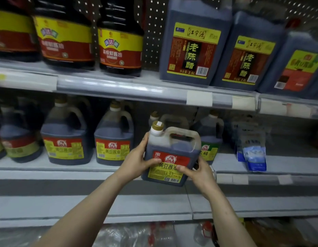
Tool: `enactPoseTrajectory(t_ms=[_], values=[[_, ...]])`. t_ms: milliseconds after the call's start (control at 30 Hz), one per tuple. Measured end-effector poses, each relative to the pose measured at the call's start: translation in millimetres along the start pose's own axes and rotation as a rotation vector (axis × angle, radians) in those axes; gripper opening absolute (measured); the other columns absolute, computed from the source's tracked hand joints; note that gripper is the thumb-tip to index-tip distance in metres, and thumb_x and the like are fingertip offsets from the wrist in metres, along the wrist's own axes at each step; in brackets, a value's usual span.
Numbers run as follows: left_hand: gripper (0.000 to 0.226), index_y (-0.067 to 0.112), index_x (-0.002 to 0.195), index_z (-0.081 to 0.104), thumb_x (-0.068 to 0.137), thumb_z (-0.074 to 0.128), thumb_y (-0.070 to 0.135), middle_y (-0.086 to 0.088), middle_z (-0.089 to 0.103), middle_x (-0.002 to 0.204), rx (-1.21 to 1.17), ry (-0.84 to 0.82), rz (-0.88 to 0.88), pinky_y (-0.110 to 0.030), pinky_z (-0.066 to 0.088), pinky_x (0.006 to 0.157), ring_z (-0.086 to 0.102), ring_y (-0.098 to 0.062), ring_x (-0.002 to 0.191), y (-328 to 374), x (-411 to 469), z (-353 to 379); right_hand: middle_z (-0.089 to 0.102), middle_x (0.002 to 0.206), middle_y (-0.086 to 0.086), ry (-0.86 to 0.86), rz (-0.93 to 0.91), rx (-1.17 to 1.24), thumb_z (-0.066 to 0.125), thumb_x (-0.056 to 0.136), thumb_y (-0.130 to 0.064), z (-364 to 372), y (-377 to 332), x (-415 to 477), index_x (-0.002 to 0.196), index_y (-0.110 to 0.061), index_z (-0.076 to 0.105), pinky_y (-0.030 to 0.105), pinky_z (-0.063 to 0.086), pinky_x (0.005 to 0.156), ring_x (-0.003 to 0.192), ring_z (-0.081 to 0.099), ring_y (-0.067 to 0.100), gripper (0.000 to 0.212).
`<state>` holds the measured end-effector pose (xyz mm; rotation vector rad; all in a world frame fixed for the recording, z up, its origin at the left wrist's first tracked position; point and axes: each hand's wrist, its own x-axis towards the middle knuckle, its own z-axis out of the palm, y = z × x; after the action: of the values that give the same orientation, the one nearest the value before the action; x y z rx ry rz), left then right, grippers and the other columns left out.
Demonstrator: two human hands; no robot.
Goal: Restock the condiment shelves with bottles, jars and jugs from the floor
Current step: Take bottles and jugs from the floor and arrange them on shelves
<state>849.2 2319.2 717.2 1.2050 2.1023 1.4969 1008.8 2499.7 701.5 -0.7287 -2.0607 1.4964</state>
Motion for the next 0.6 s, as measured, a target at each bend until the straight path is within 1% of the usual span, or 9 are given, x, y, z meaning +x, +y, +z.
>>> enactPoseTrajectory(t_ms=[67, 133, 200, 233, 300, 367, 433, 533, 600], values=[[0.102, 0.040, 0.156, 0.009, 0.075, 0.071, 0.055, 0.010, 0.058, 0.138, 0.002, 0.002, -0.005, -0.041, 0.054, 0.097, 0.060, -0.010, 0.120, -3, 11, 2, 0.068, 0.099, -0.032, -0.002, -0.008, -0.012, 0.092, 0.066, -0.033, -1, 1, 13, 0.117, -0.041, 0.056, 0.001, 0.046, 0.059, 0.088, 0.058, -0.024, 0.063], [0.103, 0.042, 0.155, 0.009, 0.072, 0.069, 0.058, 0.010, 0.057, 0.139, -0.004, 0.007, -0.015, -0.038, 0.055, 0.097, 0.060, -0.008, 0.119, -7, 19, 4, 0.067, 0.111, -0.023, -0.012, -0.014, -0.026, 0.091, 0.068, -0.030, -2, 5, 25, 0.125, -0.036, 0.055, 0.006, 0.050, 0.065, 0.094, 0.062, -0.015, 0.068], [0.102, 0.042, 0.155, 0.009, 0.073, 0.069, 0.054, 0.009, 0.056, 0.141, -0.010, 0.020, -0.026, -0.038, 0.054, 0.098, 0.059, -0.009, 0.121, -12, 25, 8, 0.066, 0.121, -0.014, -0.025, -0.012, -0.037, 0.090, 0.070, -0.028, 0, 10, 35, 0.130, -0.031, 0.054, 0.022, 0.055, 0.082, 0.106, 0.061, -0.001, 0.070], [0.102, 0.041, 0.155, 0.009, 0.074, 0.069, 0.053, 0.009, 0.055, 0.142, -0.007, 0.025, -0.034, -0.039, 0.054, 0.098, 0.058, -0.010, 0.122, -15, 27, 9, 0.065, 0.122, -0.012, -0.033, -0.012, -0.046, 0.090, 0.071, -0.028, 1, 13, 40, 0.129, -0.032, 0.053, 0.028, 0.055, 0.087, 0.110, 0.060, 0.006, 0.069], [0.101, 0.039, 0.155, 0.010, 0.074, 0.070, 0.049, 0.008, 0.052, 0.144, -0.012, 0.029, -0.049, -0.041, 0.052, 0.100, 0.055, -0.012, 0.126, -22, 33, 11, 0.064, 0.119, -0.016, -0.042, -0.024, -0.082, 0.089, 0.072, -0.028, 3, 17, 49, 0.122, -0.038, 0.053, 0.023, 0.052, 0.084, 0.111, 0.060, 0.006, 0.063], [0.097, 0.041, 0.154, 0.014, 0.076, 0.071, 0.046, 0.011, 0.052, 0.143, -0.035, 0.045, -0.059, -0.036, 0.052, 0.100, 0.055, -0.009, 0.127, -28, 36, 12, 0.063, 0.113, -0.024, -0.037, -0.042, -0.131, 0.090, 0.071, -0.030, 6, 16, 56, 0.114, -0.045, 0.053, 0.013, 0.046, 0.078, 0.105, 0.058, -0.007, 0.058], [0.090, 0.045, 0.150, 0.019, 0.077, 0.073, 0.041, 0.013, 0.051, 0.142, -0.043, 0.082, -0.054, -0.031, 0.053, 0.099, 0.054, -0.006, 0.125, -33, 39, 11, 0.060, 0.106, -0.031, -0.036, -0.060, -0.170, 0.090, 0.071, -0.031, 8, 14, 62, 0.107, -0.048, 0.053, 0.010, 0.042, 0.075, 0.096, 0.054, -0.016, 0.054], [0.087, 0.043, 0.149, 0.025, 0.079, 0.076, 0.035, 0.010, 0.049, 0.140, -0.021, 0.100, -0.076, -0.029, 0.053, 0.098, 0.054, -0.005, 0.122, -39, 46, 9, 0.064, 0.110, -0.023, -0.019, -0.068, -0.203, 0.088, 0.072, -0.033, 12, 18, 65, 0.117, -0.041, 0.054, 0.022, 0.049, 0.085, 0.101, 0.059, -0.003, 0.056], [0.091, 0.051, 0.145, 0.021, 0.078, 0.079, 0.029, 0.018, 0.054, 0.131, 0.014, 0.039, -0.104, -0.024, 0.054, 0.094, 0.059, 0.002, 0.111, -45, 49, 8, 0.066, 0.112, -0.018, -0.011, -0.059, -0.213, 0.088, 0.073, -0.032, 16, 20, 64, 0.126, -0.032, 0.054, 0.026, 0.051, 0.089, 0.103, 0.061, 0.003, 0.063]])
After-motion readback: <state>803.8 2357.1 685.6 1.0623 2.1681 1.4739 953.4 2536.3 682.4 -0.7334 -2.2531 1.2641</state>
